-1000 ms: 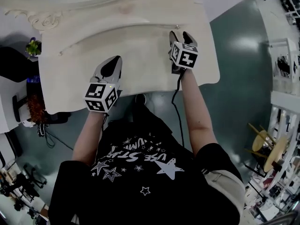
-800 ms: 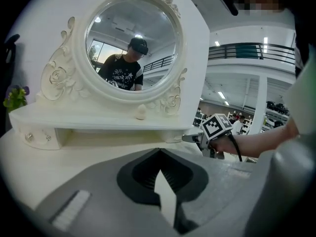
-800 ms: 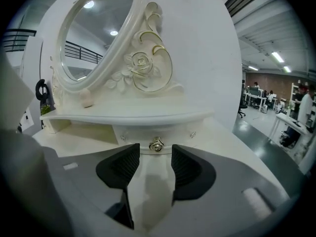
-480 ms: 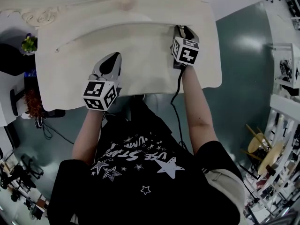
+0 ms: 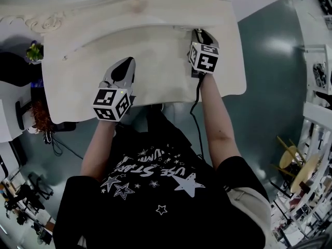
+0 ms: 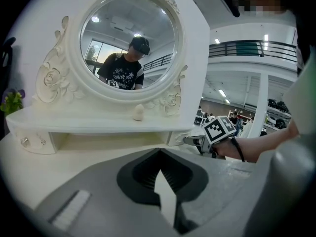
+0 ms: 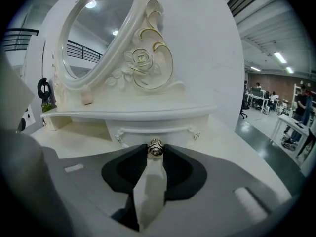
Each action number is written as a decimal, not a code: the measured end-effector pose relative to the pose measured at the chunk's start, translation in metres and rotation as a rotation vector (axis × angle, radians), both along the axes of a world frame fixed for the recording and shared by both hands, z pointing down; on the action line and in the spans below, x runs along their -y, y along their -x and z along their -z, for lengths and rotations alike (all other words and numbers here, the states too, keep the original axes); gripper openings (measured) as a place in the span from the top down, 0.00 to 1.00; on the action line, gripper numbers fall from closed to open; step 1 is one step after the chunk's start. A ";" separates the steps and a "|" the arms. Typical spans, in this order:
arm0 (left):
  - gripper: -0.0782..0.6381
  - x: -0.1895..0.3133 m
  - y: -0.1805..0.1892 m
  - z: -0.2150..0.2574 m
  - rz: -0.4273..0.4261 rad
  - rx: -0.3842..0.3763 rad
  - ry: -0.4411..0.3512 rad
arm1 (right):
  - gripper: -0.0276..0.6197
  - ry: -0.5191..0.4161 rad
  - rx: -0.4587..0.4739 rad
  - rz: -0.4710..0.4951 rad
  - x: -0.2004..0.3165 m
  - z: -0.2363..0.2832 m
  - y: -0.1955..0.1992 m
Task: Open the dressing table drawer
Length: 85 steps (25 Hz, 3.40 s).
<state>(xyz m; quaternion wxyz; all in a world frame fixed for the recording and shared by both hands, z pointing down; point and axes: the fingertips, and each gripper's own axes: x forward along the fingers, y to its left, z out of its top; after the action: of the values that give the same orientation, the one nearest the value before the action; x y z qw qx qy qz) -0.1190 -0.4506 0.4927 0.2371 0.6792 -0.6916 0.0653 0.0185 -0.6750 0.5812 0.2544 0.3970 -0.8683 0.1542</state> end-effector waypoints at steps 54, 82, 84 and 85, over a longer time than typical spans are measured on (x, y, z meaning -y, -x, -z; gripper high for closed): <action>0.89 -0.023 -0.018 0.015 -0.070 -0.019 -0.038 | 0.74 0.042 -0.018 -0.054 -0.056 -0.003 -0.037; 0.89 -0.176 0.045 0.061 -0.191 -0.049 -0.158 | 0.91 -0.131 0.069 -0.238 -0.225 0.110 -0.028; 0.89 -0.195 0.049 0.063 -0.194 -0.049 -0.166 | 0.91 -0.142 0.077 -0.236 -0.246 0.117 -0.025; 0.89 -0.205 0.050 0.065 -0.197 -0.049 -0.169 | 0.91 -0.147 0.080 -0.242 -0.257 0.120 -0.025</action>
<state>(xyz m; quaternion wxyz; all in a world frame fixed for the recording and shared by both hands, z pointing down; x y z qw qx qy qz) -0.1690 -0.2460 0.4279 0.1883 0.7627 -0.6186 0.0131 0.0434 -0.4180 0.4610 0.1693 0.5100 -0.8324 0.1354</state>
